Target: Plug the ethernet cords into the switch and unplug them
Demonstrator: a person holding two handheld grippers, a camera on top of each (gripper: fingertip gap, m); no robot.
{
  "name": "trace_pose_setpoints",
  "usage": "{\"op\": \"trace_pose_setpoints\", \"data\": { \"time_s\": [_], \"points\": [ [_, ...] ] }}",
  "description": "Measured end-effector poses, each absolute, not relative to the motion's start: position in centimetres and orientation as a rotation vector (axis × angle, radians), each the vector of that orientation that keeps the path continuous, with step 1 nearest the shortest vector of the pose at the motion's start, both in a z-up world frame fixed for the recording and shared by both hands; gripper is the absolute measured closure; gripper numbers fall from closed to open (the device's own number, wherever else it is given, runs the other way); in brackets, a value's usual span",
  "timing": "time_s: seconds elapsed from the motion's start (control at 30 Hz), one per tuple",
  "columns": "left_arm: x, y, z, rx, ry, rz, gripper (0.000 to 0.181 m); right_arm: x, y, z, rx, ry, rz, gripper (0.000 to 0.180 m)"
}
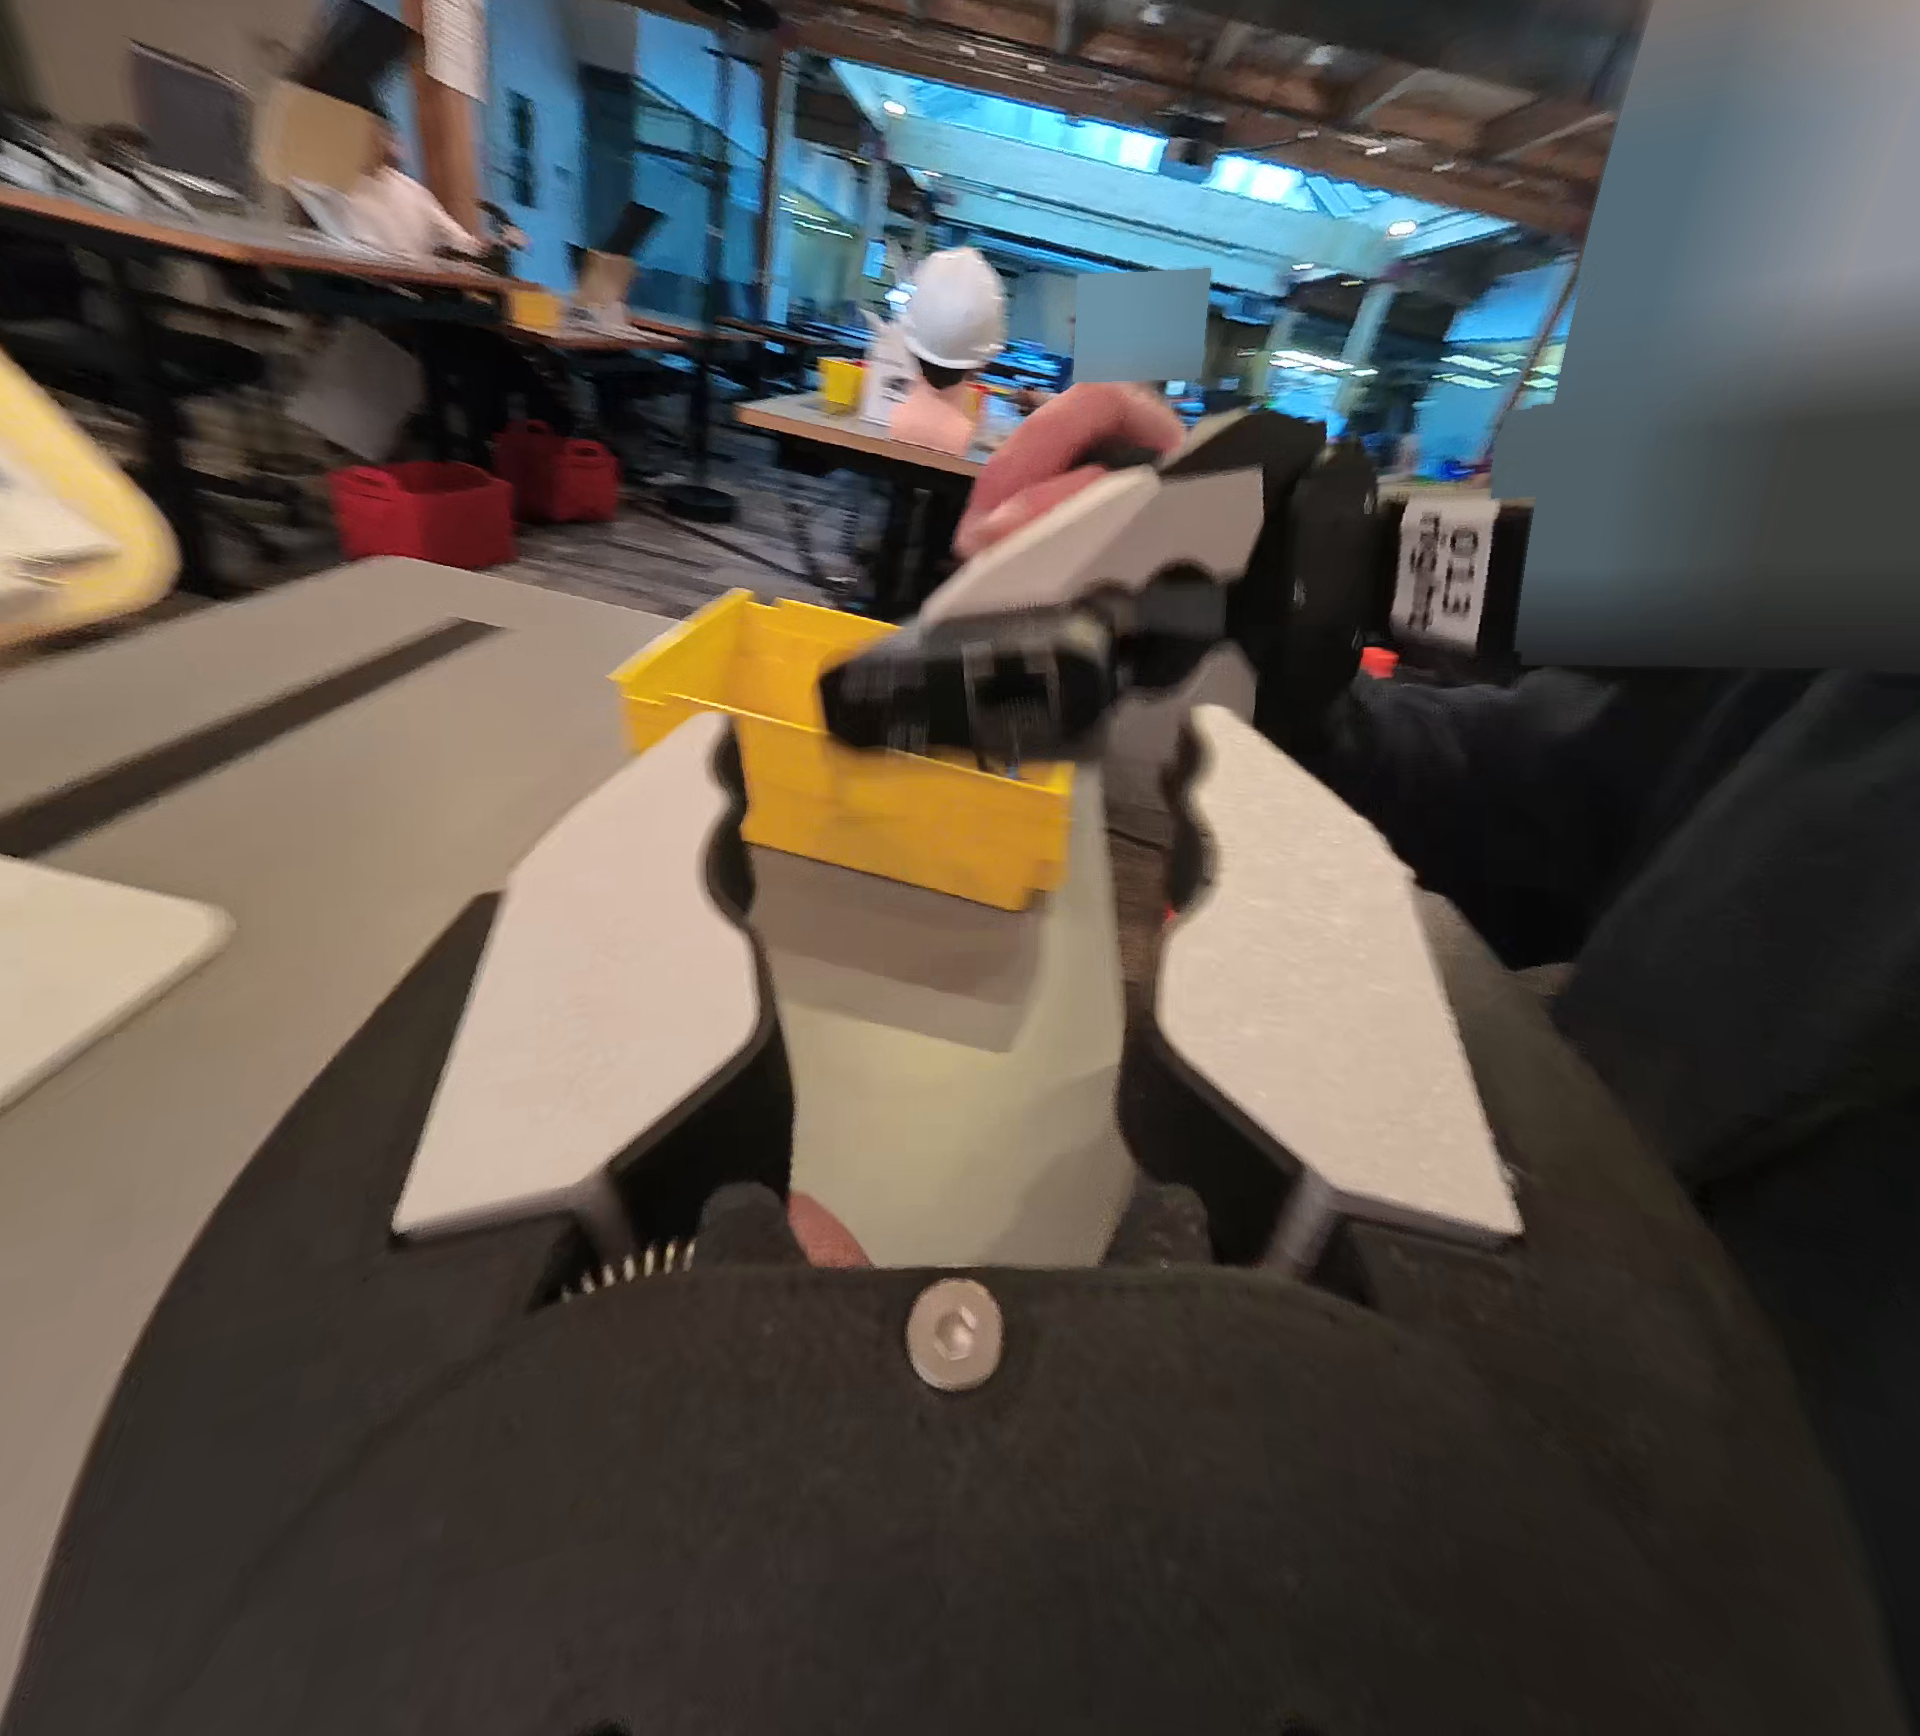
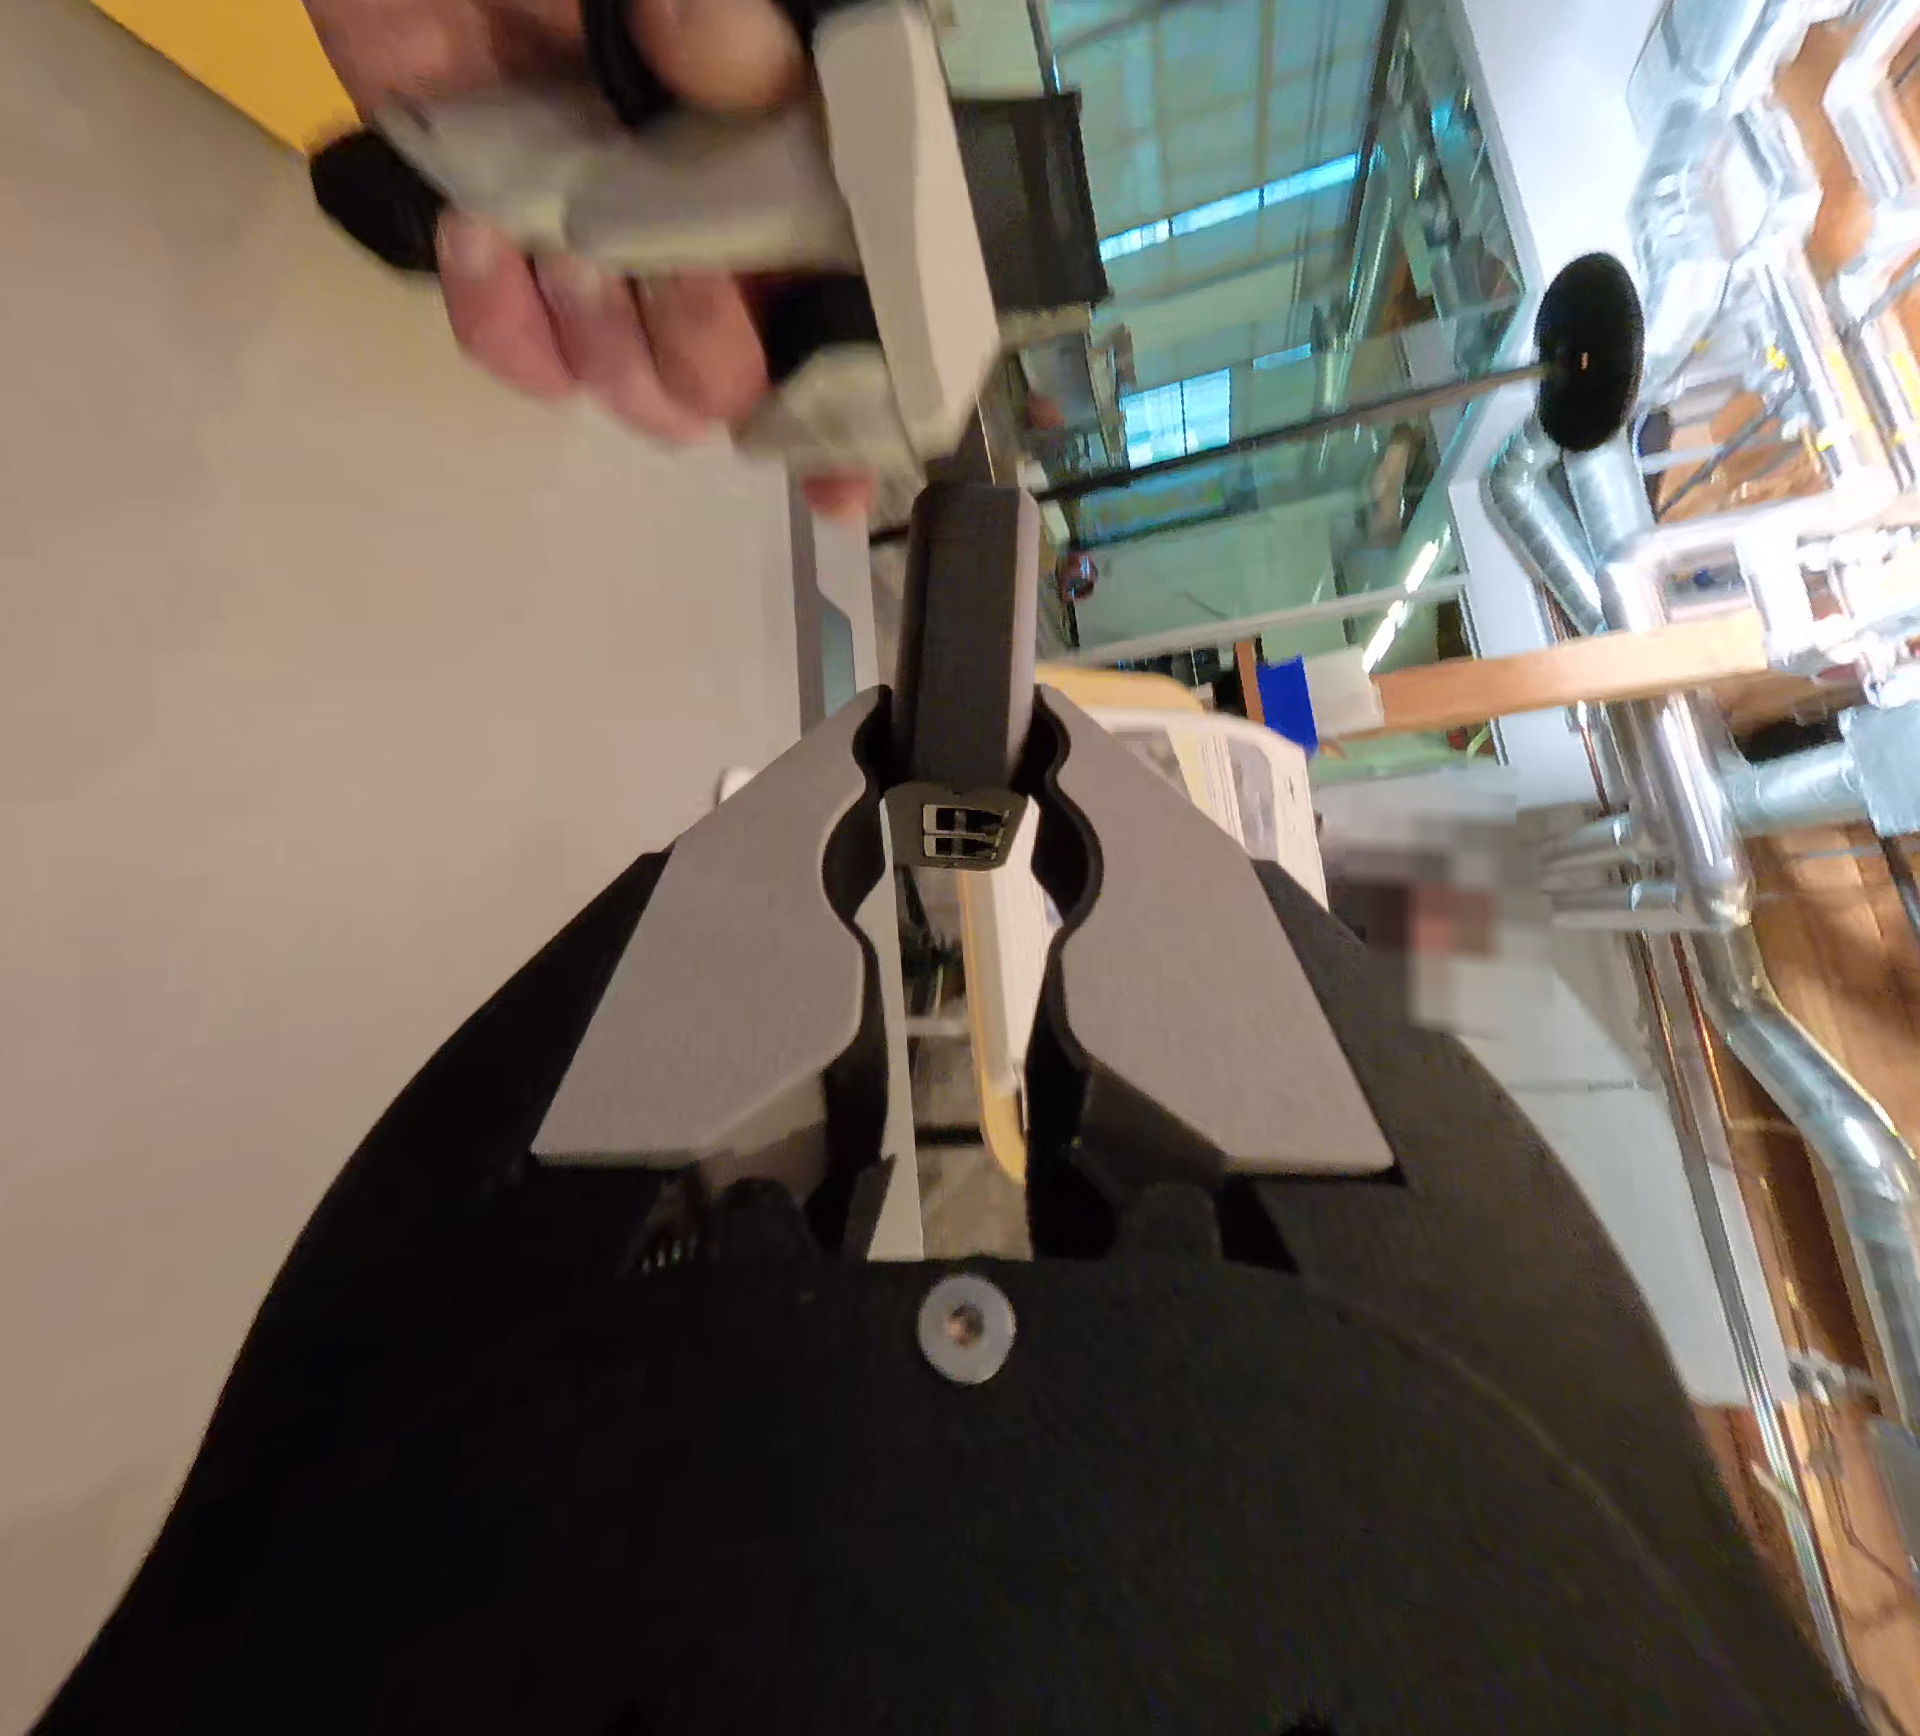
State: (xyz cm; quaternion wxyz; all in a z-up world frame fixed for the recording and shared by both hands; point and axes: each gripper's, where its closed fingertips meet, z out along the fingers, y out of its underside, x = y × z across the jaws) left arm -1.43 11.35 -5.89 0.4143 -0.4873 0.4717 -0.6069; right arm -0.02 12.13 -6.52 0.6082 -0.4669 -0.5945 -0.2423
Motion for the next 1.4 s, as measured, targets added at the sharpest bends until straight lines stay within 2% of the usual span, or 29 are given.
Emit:
{"op": "trace_pose_setpoints", "data": {
  "time_s": [0.07, 0.13, 0.27, 0.4, 0.57, 0.77, 0.83, 0.97, 1.2, 1.4],
  "points": [
    [-2.5, 12.8, -5.7, -1.223, 1.170, -1.447, 0.133, 4.3, 12.8, -5.6, -1.167, -1.330, -0.639, 0.158],
    [-3.6, 14.2, -5.7, -1.239, 1.148, -1.373, 0.181, 10.5, 14.2, -5.8, -1.353, -1.278, -0.730, 0.158],
    [-5.1, 15.7, -6.0, -1.287, 1.136, -1.272, 0.181, 25.4, 15.7, -9.8, -1.831, -1.195, -0.880, 0.158],
    [-5.5, 16.2, -7.0, -1.321, 1.144, -1.188, 0.181, 34.9, 15.3, -16.6, -2.214, -1.205, -0.819, 0.157],
    [-5.6, 16.4, -8.7, -1.378, 1.145, -1.181, 0.176, 39.4, 14.8, -24.8, -2.531, -1.319, -0.673, 0.158],
    [-5.1, 16.5, -10.0, -1.404, 1.176, -1.150, 0.174, 42.2, 15.5, -30.2, -2.700, -1.435, -0.713, 0.157],
    [-5.0, 16.6, -10.2, -1.408, 1.178, -1.151, 0.174, 42.0, 15.7, -30.5, -2.696, -1.481, -0.705, 0.154],
    [-5.0, 16.9, -10.3, -1.415, 1.177, -1.150, 0.170, 41.5, 14.9, -29.5, -2.748, -1.488, -0.642, 0.133],
    [-5.9, 17.7, -9.4, -1.414, 1.158, -1.107, 0.158, 40.8, 13.7, -24.0, -2.706, -1.366, -0.618, 0.126],
    [-12.0, 21.6, -8.7, -1.498, 1.141, -0.783, 0.131, 42.8, 10.8, -17.5, -2.605, -0.974, -0.640, 0.125]
  ]
}}
